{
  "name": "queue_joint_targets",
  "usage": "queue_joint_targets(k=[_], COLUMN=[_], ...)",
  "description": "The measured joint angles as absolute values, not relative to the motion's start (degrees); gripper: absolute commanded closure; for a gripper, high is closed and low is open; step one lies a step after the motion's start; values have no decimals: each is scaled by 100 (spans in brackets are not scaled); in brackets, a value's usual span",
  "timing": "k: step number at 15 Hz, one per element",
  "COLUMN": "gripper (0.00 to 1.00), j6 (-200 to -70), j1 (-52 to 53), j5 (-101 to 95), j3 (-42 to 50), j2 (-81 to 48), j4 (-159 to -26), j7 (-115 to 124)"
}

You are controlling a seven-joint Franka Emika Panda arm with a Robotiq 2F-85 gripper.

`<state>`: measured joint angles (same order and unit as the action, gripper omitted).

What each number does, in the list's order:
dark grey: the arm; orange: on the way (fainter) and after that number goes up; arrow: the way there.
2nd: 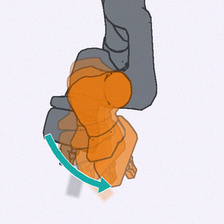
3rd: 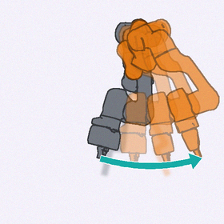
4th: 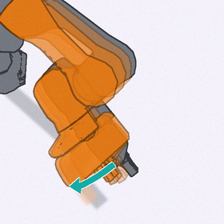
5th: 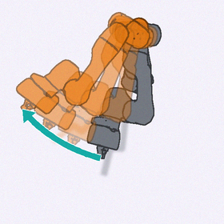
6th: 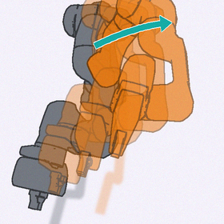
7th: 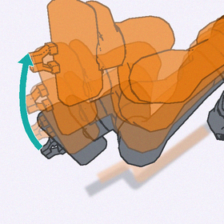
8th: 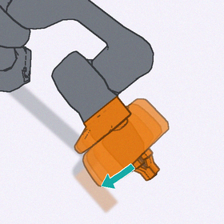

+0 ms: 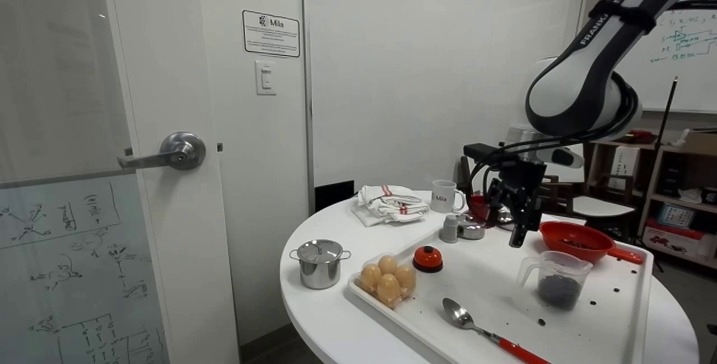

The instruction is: Get the colourless jug and pour some of its contents into the brown bowl

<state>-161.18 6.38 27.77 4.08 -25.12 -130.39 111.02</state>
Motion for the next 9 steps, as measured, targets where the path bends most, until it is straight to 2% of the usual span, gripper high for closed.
queue_joint_targets(k=[9], gripper=[0], j6=[-15922], j1=[330], j5=[2777], j3=[374], j2=[-2884], j4=[-13010], j7=[11102])
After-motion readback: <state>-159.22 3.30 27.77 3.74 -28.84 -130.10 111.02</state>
